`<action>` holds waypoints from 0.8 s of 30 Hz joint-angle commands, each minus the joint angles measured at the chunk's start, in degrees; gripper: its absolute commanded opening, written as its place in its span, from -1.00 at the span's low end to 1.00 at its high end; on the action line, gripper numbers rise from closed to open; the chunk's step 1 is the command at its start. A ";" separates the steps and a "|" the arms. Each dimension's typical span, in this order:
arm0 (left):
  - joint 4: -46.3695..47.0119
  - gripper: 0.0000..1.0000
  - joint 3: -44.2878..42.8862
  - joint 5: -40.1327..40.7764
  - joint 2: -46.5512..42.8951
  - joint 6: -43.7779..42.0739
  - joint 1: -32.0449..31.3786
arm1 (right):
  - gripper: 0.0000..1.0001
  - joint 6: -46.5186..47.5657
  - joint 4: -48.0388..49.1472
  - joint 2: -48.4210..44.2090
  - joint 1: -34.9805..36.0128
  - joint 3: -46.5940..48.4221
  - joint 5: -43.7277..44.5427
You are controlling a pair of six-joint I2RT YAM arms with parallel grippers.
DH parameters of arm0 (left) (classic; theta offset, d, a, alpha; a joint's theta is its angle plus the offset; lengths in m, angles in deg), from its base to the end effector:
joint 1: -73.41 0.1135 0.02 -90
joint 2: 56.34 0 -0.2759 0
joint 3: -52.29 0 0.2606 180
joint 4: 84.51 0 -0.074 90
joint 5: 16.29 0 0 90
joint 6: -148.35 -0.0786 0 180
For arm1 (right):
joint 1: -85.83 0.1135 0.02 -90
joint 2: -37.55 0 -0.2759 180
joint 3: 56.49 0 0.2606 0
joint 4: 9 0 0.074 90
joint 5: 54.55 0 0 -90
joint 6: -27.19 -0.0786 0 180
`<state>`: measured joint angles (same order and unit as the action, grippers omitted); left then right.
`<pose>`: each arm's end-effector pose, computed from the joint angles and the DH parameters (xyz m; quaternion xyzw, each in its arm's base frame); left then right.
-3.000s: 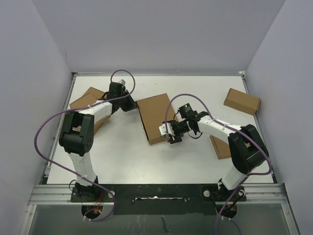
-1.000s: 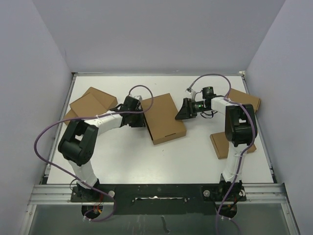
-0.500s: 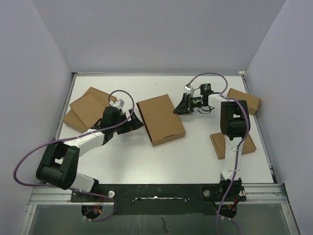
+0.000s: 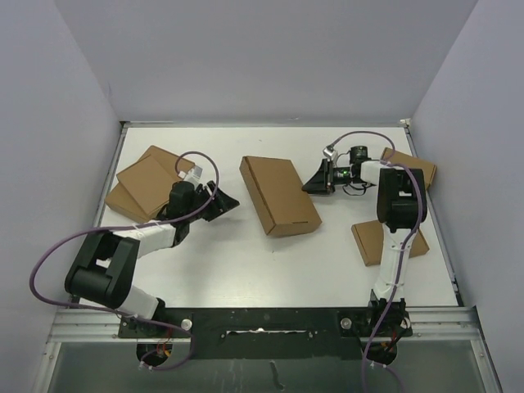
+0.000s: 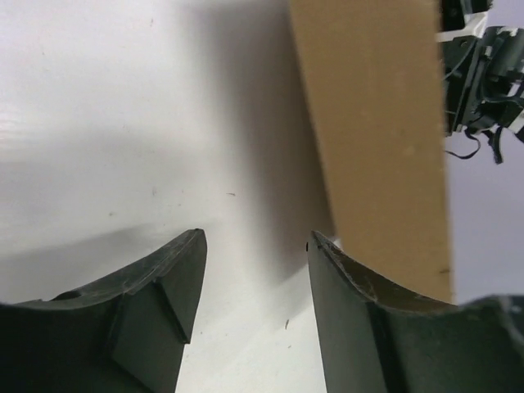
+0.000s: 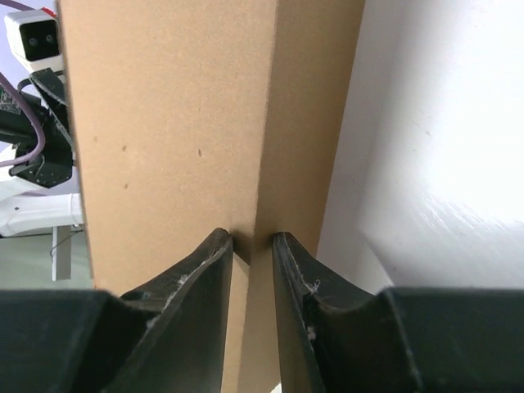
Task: Fold the paper box
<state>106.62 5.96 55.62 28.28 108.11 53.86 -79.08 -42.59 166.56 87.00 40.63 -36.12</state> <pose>0.3037 -0.1338 0.1588 -0.1405 0.8350 -0.4031 0.3472 0.4543 0.0839 0.1003 -0.0189 0.8022 0.5909 0.0836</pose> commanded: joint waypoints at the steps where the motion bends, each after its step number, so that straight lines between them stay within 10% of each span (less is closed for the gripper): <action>1: 4.45 -0.01 -3.36 -1.92 5.44 1.27 0.26 | -0.61 8.02 -7.19 2.48 -0.30 0.79 11.86; 12: 6.69 -0.02 -18.68 -7.21 17.79 1.02 -4.45 | -0.62 15.54 -12.67 1.16 0.93 2.40 17.79; 24: -0.78 -0.01 -16.42 -2.89 7.64 -6.42 -6.99 | -0.55 19.81 -15.04 -5.98 13.63 4.54 20.65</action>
<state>107.21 -11.79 50.92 44.24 105.60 46.91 -62.53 -55.55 165.16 96.75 43.34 -19.91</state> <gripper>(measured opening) 0.494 0.210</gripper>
